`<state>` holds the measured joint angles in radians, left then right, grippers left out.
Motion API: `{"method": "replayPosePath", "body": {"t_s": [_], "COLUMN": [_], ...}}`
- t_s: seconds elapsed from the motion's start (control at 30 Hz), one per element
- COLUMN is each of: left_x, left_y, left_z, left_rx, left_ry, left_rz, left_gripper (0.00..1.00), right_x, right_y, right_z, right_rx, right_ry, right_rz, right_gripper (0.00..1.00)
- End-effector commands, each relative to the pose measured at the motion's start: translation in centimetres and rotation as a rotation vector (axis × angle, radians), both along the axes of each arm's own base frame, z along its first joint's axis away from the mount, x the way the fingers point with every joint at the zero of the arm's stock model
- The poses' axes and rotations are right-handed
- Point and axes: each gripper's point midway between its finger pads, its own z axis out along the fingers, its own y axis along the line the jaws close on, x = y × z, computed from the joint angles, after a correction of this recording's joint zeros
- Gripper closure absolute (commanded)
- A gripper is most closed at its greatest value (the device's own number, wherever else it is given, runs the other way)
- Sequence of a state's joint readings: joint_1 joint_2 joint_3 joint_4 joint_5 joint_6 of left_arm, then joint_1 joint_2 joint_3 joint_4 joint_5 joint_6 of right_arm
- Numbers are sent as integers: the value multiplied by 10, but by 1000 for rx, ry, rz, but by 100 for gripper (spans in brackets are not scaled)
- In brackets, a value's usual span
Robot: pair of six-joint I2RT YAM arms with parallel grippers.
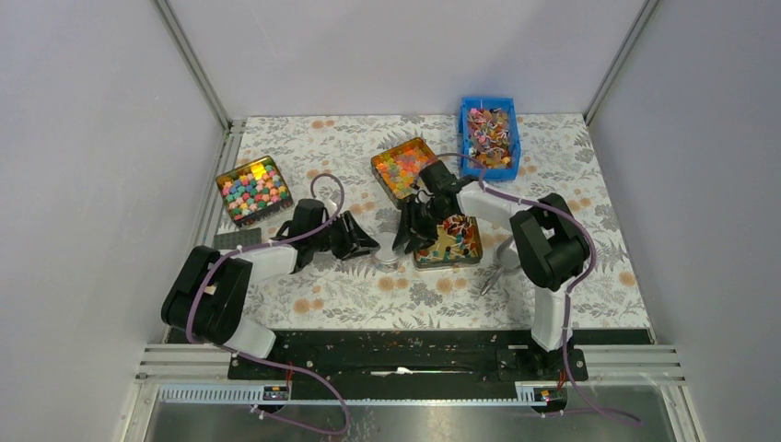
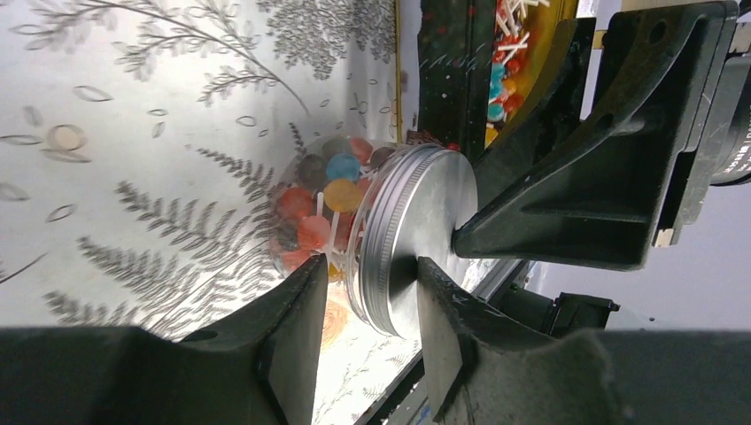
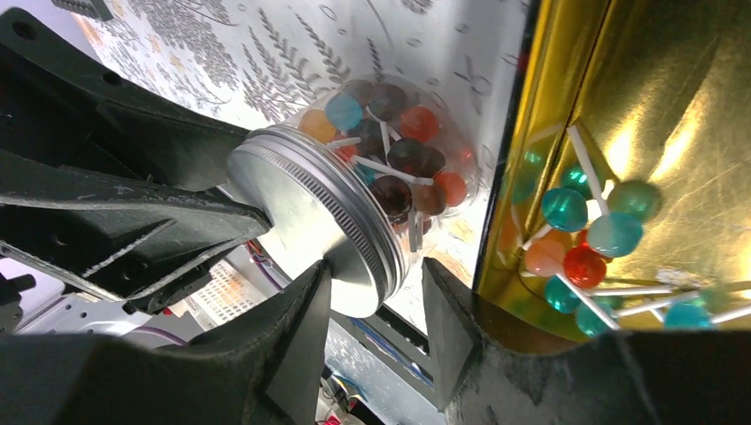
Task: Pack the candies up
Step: Move the packing bottle to the center of the board, then pick up the packing bottle from the center of the board.
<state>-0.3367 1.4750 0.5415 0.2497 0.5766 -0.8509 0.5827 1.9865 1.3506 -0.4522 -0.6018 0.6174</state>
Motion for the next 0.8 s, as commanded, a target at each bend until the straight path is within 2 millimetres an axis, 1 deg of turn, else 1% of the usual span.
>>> {"method": "replayPosePath", "body": {"t_s": [0.0, 0.07, 0.1, 0.2, 0.3, 0.37, 0.43, 0.57, 0.67, 0.73, 0.77], "left_x": [-4, -3, -4, -12, -25, -35, -39, -39, -38, -36, -35], "left_y": [-14, -14, -12, -11, -10, -8, -6, -7, -13, -16, -18], "left_z": [-12, -6, -4, 3, 8, 6, 5, -3, -9, -12, -10], "left_rx": [41, 42, 46, 41, 32, 34, 31, 26, 23, 18, 8], "left_ry": [44, 28, 18, 4, -8, -5, -9, -2, 13, 18, 11], "left_rz": [-19, -19, -21, -35, -53, -54, -47, -36, -58, -65, -69], "left_gripper": [57, 47, 44, 40, 36, 36, 39, 44, 49, 50, 50], "right_x": [-22, -26, -27, -30, -31, -32, -32, -34, -36, -38, -39], "right_y": [-49, -52, -52, -52, -52, -52, -52, -50, -51, -52, -53], "right_z": [-48, -47, -45, -44, -45, -46, -47, -49, -50, -51, -52], "right_rx": [-202, -200, -192, -185, -182, -183, -183, -166, -168, -173, -177], "right_ry": [19, 12, 8, 16, 20, 23, 29, 41, 46, 48, 51], "right_rz": [11, 22, 24, 26, 27, 27, 24, 13, 11, 11, 10], "right_gripper": [49, 46, 44, 39, 37, 37, 38, 42, 44, 44, 44]}}
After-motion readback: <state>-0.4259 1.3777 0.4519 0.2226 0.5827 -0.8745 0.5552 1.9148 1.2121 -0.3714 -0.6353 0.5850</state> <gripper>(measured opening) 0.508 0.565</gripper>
